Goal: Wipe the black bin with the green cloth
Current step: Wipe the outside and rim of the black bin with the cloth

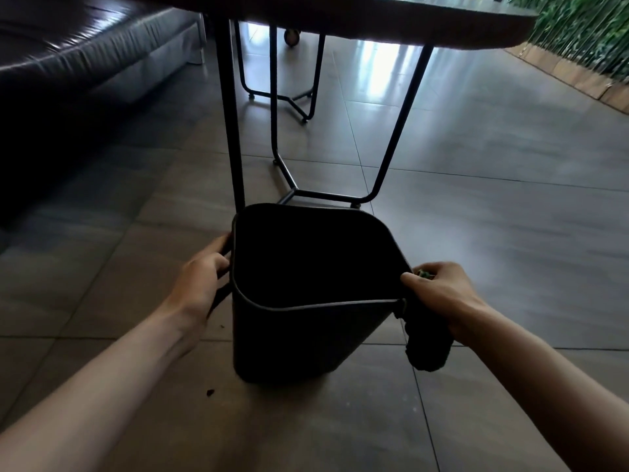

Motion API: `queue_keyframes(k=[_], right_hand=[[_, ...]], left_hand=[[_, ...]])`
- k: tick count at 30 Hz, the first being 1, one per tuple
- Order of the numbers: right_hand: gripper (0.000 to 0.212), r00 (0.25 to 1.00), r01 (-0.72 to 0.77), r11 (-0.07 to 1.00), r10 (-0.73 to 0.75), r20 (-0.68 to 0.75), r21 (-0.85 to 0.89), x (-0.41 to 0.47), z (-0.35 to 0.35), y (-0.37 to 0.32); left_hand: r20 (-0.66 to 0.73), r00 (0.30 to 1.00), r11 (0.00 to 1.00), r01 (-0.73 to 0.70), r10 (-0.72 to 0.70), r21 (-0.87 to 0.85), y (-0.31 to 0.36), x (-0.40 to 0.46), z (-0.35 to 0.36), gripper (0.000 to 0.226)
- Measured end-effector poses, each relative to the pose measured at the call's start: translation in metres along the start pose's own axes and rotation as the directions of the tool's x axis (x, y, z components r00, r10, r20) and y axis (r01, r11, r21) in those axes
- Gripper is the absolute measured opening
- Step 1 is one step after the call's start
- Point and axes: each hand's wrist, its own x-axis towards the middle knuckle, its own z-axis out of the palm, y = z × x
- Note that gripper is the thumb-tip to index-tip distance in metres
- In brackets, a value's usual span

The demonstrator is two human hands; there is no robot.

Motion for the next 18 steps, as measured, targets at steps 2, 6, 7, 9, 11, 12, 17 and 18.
queue_keyframes(k=[2,6,7,9,11,12,17,18], right_hand=[[0.007,0.998,0.016,1.0,-0.016,-0.055,-0.001,0.001,0.0,0.005],[0.005,0.995,0.027,1.0,-0.026,-0.099,0.01,0.006,-0.003,0.018],[0.006,0.996,0.024,1.0,-0.023,-0.092,0.01,0.008,-0.005,0.021],[0.008,0.998,0.018,1.0,-0.017,-0.066,0.012,0.009,-0.005,0.026],[0.009,0.998,0.02,1.0,-0.019,-0.058,0.012,0.01,-0.007,0.03],[0.01,0.998,0.021,1.0,-0.021,-0.052,0.006,0.009,-0.008,0.032],[0.02,0.996,-0.019,0.995,0.009,0.093,0.1,0.0,-0.014,0.034],[0.023,0.991,-0.04,0.989,0.021,0.133,0.145,-0.003,-0.017,0.033]], left_hand=[[0.022,1.0,0.999,0.02,-0.019,-0.04,-0.007,0.008,0.007,0.043],[0.051,0.999,0.999,0.016,-0.014,-0.028,-0.015,0.02,0.024,0.042],[0.059,0.998,1.0,0.012,-0.01,-0.025,-0.016,0.023,0.029,0.042],[0.077,0.997,1.0,0.014,-0.013,-0.02,-0.017,0.027,0.033,0.044],[0.057,0.998,1.0,0.001,-0.001,-0.003,-0.018,0.03,0.039,0.046],[0.046,0.999,1.0,-0.007,0.006,0.009,-0.018,0.032,0.042,0.047],[-0.036,0.998,0.996,-0.044,0.047,0.081,-0.02,0.036,0.046,0.043],[-0.046,0.997,0.994,-0.051,0.056,0.096,-0.02,0.035,0.047,0.042]])
